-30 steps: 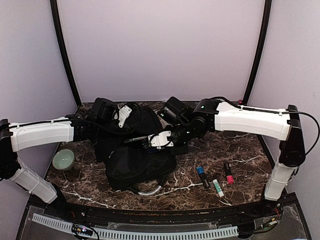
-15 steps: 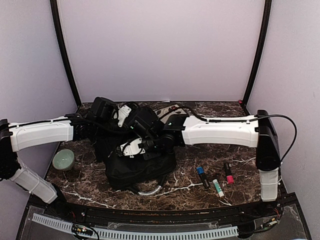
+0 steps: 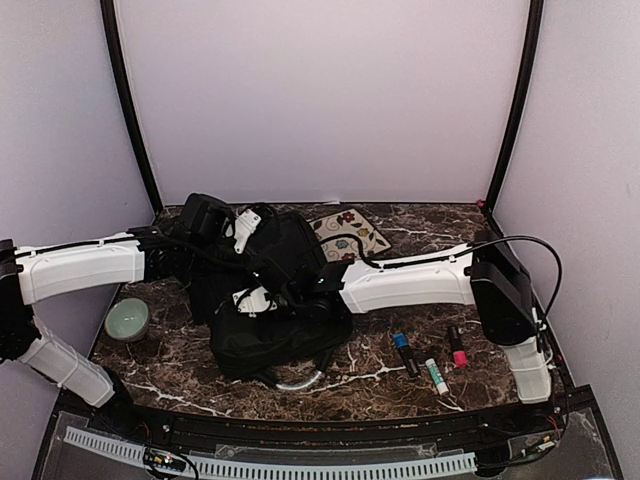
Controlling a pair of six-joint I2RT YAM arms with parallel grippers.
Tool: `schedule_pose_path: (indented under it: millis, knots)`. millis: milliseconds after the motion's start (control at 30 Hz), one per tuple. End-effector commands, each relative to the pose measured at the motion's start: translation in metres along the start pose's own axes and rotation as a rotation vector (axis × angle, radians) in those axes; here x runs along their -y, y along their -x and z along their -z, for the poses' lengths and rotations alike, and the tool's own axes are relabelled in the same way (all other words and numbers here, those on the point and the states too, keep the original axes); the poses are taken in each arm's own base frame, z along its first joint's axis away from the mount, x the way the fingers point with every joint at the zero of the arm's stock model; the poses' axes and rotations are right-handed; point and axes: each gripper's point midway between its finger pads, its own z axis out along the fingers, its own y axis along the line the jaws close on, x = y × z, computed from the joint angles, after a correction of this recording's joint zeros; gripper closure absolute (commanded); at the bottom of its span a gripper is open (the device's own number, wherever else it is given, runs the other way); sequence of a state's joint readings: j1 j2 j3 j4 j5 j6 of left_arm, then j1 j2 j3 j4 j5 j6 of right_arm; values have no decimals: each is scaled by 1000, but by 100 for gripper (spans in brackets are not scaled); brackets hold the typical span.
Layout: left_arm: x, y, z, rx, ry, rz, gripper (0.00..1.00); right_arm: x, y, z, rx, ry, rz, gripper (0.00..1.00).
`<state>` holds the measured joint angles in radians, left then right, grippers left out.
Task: Pack the student bag
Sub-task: Place the pen in the lower front pocket of the bag, then adjust the pen at the center of the board.
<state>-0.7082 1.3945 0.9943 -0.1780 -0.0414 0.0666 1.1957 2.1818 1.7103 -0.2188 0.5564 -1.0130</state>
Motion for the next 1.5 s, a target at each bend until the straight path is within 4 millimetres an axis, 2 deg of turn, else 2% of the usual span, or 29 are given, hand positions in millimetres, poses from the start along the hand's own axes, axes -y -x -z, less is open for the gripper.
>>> schedule_pose_path:
  millis: [0,67,200,367,700,1000,1200,1467]
  knots:
    - [7,67,37,229,-60,21,100,14,-21,-32,-96,-150,-10,96]
    - [9,67,36,227,-69,23,100,22,-28,-41,-123,-212,-13,92]
    - [8,66,36,224,-67,23,100,35,-32,-48,-130,-292,-29,73]
    - [6,68,38,231,-50,18,100,38,-25,-30,-98,-301,-24,66]
    - [0,67,39,230,-18,5,100,19,10,26,20,-221,-33,63]
    - [2,61,32,207,-25,7,100,30,13,53,56,-158,-144,64]
    - [3,60,29,197,-30,11,100,-11,31,87,221,164,-189,67]
    - [3,58,26,187,-31,11,100,-21,31,136,293,366,-292,66]
